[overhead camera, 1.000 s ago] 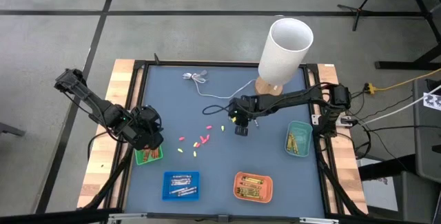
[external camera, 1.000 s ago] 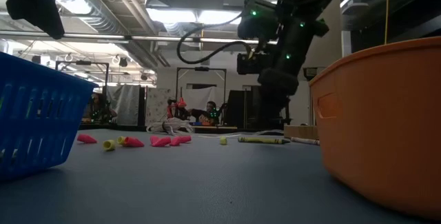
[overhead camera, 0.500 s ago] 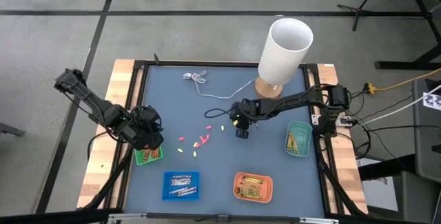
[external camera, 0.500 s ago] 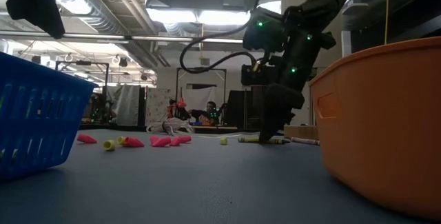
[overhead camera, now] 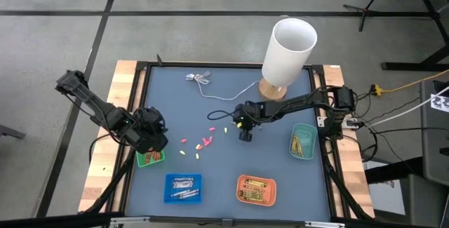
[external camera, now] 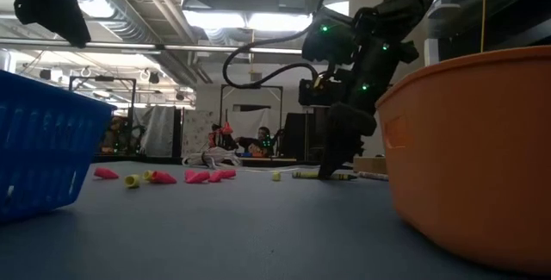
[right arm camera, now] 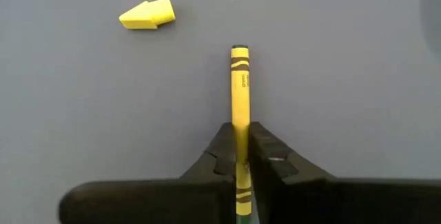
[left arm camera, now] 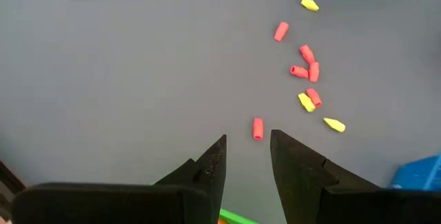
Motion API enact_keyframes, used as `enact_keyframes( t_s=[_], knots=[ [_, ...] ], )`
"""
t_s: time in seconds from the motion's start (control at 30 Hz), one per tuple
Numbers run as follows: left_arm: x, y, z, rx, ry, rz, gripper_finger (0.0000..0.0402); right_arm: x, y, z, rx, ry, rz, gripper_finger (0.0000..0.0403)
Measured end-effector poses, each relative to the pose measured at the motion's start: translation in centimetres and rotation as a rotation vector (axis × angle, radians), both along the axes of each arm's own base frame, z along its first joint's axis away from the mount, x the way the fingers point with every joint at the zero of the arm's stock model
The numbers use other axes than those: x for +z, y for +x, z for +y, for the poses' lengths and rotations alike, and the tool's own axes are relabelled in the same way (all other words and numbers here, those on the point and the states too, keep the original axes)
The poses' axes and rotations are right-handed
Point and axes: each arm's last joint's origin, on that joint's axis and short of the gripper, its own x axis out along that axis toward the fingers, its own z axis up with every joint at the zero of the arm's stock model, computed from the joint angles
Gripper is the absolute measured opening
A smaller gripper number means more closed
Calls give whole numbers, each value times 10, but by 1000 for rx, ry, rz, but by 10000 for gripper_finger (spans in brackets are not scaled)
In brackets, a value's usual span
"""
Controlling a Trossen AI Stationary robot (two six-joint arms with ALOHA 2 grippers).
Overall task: Sort crayons
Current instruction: Put the green crayon into the orange bin
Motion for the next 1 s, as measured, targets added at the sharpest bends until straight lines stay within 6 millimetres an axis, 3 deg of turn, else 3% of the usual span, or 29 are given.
enact_keyframes(
  t_s=[0.3,0.5,0.77,1.0],
  knots=[
    [-11,14,-9,3,57,34,98,0,0,1,5,12,-2,21],
    [-21,36,-24,-93,93,16,98,3,2,9,16,66,-22,13],
    [-33,66,-44,-260,149,-38,98,35,12,48,137,94,-60,17],
    [-44,79,-52,-285,164,-42,98,71,18,103,233,117,-38,18]
  ],
)
